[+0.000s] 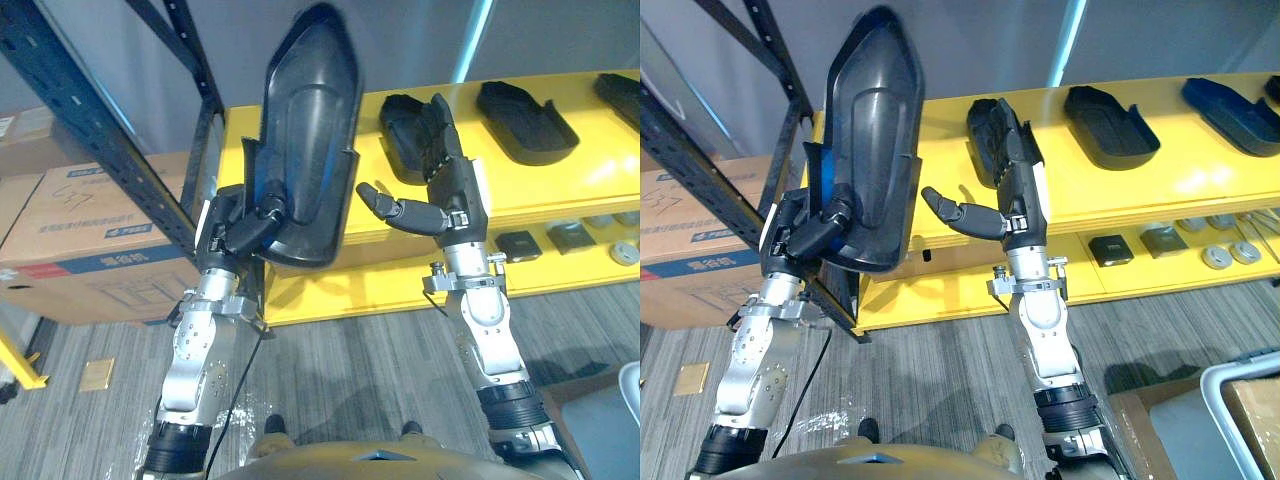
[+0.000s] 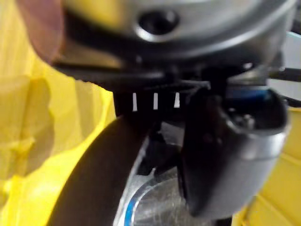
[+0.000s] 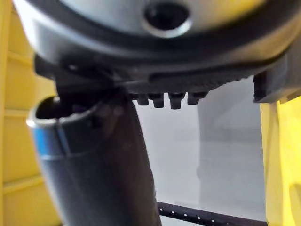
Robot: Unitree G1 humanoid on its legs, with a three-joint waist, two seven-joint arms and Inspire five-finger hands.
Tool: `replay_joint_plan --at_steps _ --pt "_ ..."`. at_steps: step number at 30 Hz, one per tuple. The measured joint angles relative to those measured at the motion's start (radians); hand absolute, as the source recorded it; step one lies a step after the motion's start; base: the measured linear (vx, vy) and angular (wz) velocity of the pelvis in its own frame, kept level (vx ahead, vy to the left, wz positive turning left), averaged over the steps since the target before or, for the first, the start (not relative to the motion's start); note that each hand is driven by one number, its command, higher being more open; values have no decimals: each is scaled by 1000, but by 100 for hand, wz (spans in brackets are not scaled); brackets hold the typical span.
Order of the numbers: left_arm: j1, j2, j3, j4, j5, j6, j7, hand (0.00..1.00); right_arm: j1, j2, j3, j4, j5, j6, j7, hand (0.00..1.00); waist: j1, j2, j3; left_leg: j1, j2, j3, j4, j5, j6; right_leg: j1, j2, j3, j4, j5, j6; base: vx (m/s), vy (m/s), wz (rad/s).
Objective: Walk over and take three plastic housings, then place them on the shelf
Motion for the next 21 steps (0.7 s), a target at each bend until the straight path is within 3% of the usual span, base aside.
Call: replay_joint_plan --at_steps 3,13,21 --pt "-113 2 52 118 -4 30 97 0 10 14 -15 -44 14 18 37 100 -33 -10 7 -3 -1 37 -17 10 -1 -47 5 37 17 3 -1 -38 -17 -28" --pt "-461 100 119 371 -25 102 220 0 83 9 -41 -78 54 66 175 100 -92 -8 64 -24 5 85 -17 25 -6 -113 19 84 37 8 -8 -8 -19 -15" --pt "-539 123 119 489 -7 179 291 0 100 11 -34 -134 90 77 188 100 -114 5 100 -10 5 119 -17 28 -8 -131 24 115 56 6 -12 39 -2 -11"
